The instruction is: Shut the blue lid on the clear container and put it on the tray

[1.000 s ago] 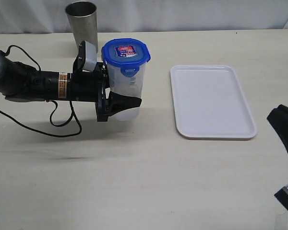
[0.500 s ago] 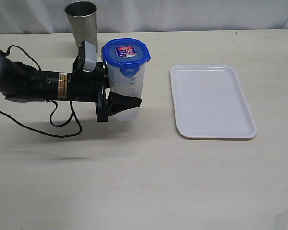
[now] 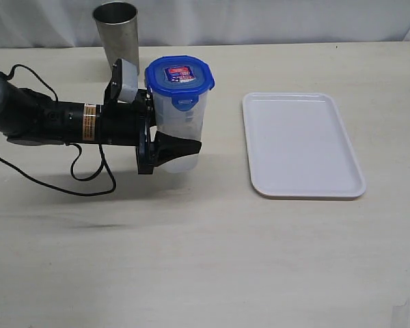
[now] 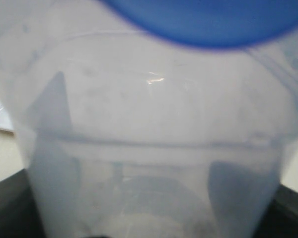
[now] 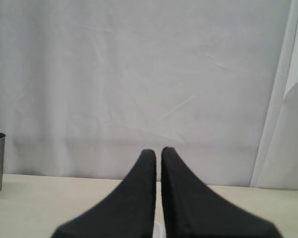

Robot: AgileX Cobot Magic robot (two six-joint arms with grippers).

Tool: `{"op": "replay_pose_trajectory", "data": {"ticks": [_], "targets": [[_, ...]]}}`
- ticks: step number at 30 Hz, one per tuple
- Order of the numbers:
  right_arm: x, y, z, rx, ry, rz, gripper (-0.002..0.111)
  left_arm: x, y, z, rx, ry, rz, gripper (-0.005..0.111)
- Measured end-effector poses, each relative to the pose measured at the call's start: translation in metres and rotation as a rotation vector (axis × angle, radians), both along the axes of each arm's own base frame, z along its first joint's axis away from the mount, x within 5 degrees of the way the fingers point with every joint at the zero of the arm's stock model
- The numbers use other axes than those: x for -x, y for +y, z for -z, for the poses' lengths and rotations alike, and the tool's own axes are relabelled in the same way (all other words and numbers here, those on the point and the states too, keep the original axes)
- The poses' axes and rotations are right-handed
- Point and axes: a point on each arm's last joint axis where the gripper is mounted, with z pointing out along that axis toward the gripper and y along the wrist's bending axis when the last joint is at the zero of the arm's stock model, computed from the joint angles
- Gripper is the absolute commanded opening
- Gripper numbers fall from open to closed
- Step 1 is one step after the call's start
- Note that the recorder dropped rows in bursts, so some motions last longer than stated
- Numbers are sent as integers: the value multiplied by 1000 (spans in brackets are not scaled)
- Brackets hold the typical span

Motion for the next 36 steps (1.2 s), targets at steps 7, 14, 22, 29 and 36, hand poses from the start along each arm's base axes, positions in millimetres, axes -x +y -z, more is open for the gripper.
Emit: {"op": "replay_pose_trajectory", "data": {"ticks": [7, 14, 22, 29, 36], "targets": [[0, 0, 0, 0, 2, 0, 4, 0, 0, 0, 0, 0, 0, 0], [0, 0, 0, 41, 2, 3, 4, 0, 0, 0, 0, 0, 0, 0], [0, 1, 0, 143, -3, 12, 4, 0, 0, 0, 0, 0, 0, 0], [0, 1, 0, 150, -3, 12, 4, 0, 0, 0, 0, 0, 0, 0], [0, 1, 0, 150, -3, 12, 4, 0, 0, 0, 0, 0, 0, 0]]}}
